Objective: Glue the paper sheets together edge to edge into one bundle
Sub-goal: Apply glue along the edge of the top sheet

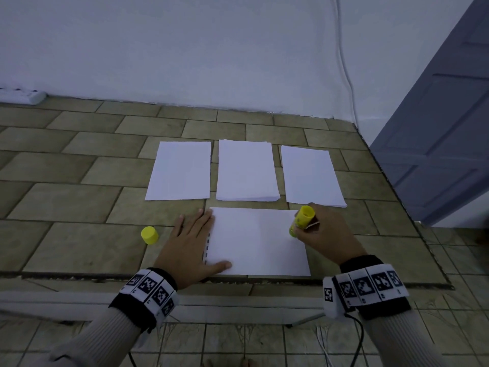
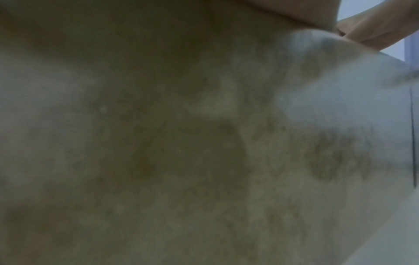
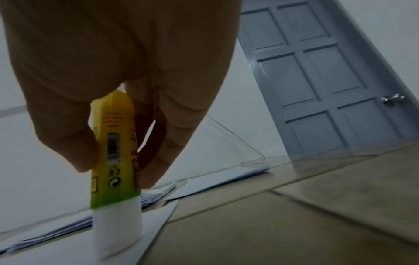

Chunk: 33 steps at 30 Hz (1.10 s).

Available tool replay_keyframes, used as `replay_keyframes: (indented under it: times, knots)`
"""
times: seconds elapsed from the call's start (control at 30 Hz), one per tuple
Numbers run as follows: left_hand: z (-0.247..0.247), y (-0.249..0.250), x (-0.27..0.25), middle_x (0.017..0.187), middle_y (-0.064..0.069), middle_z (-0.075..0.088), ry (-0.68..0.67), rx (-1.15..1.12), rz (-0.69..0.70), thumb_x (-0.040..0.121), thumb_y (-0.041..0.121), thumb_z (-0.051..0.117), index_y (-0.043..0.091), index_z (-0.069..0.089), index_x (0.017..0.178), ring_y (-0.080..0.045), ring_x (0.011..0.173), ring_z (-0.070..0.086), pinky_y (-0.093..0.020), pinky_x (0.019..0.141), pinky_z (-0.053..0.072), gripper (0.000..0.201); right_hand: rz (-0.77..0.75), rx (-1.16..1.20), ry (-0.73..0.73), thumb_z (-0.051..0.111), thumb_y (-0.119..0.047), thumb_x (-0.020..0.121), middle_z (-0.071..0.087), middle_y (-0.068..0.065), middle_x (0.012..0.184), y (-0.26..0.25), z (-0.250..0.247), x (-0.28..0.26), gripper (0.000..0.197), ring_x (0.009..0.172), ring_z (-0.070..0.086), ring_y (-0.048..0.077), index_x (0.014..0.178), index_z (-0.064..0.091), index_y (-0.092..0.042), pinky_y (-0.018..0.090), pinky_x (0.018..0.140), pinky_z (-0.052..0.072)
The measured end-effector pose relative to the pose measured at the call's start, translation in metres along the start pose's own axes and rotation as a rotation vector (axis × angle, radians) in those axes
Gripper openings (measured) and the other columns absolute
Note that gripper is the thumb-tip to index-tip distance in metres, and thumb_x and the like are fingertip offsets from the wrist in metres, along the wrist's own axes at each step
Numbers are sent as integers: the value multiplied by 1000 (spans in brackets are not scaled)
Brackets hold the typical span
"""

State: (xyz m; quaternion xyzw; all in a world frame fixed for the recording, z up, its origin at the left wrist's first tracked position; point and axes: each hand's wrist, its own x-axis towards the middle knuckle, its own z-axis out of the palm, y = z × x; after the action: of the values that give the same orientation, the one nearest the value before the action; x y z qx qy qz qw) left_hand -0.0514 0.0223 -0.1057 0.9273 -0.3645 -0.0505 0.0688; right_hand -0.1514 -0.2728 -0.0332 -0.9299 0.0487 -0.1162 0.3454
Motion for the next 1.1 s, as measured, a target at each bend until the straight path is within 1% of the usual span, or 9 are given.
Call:
replay_keyframes:
  times: [0.2,0.37,0.43,0.53,0.63,0.73,0.8,0.97,1.1]
  knots:
    - [-3,2,-1,162,2,-4,-9,-8,5,62,102,13,12,5,155,-13,149,-7,-46,121,-5,130,-32,-15,6,69,-15,80,61,5,76,-6,11,-2,13,69,60,18,78,58,-9,41,65,54]
    - [-4,3,-1,161,4,-7,-1,-10,11,57,104,13,13,2,155,-11,148,-9,-45,120,-7,134,-138,147,-145,68,-17,84,62,4,88,-47,40,-3,12,76,61,14,88,60,-9,31,67,55]
    - [-4,3,-1,161,3,-6,11,-15,19,58,103,15,12,4,155,-12,148,-8,-44,119,-9,134,-164,175,-210,68,-17,84,61,5,92,-62,52,-2,13,79,61,15,90,60,-9,32,69,56]
    - [0,1,0,162,-1,4,36,-16,41,62,101,19,9,14,155,-16,150,1,-45,119,-5,131,-192,171,-285,70,-18,82,60,7,93,-80,68,1,19,80,60,18,93,60,-8,36,71,56]
    - [4,-2,1,160,-6,22,46,-57,58,73,92,18,6,32,150,-22,148,17,-47,118,5,117,-220,166,-326,72,-18,81,59,9,95,-93,79,1,22,84,59,21,95,59,-8,38,76,54]
    - [8,-5,1,157,-9,30,62,-63,77,80,79,31,4,38,147,-26,146,25,-49,115,10,101,-246,138,-357,72,-20,81,59,12,98,-98,87,2,26,86,57,24,100,59,-6,40,78,50]
    - [9,-6,1,157,-10,31,67,-48,81,78,76,37,4,37,148,-25,146,22,-50,115,11,100,-249,118,-381,71,-21,83,58,11,100,-98,89,3,27,87,56,25,102,59,-7,42,79,50]
    - [7,-5,1,158,-8,27,41,-25,69,77,89,21,4,34,149,-23,147,20,-48,116,8,112,-250,152,-367,69,-17,83,59,11,97,-94,83,0,22,86,57,23,98,59,-5,43,79,51]
    - [4,-2,0,162,-3,12,22,-1,44,65,99,18,8,21,154,-17,150,6,-46,120,-1,128,-222,171,-340,70,-20,82,61,10,94,-81,76,-3,22,83,59,22,95,60,-4,42,74,53]
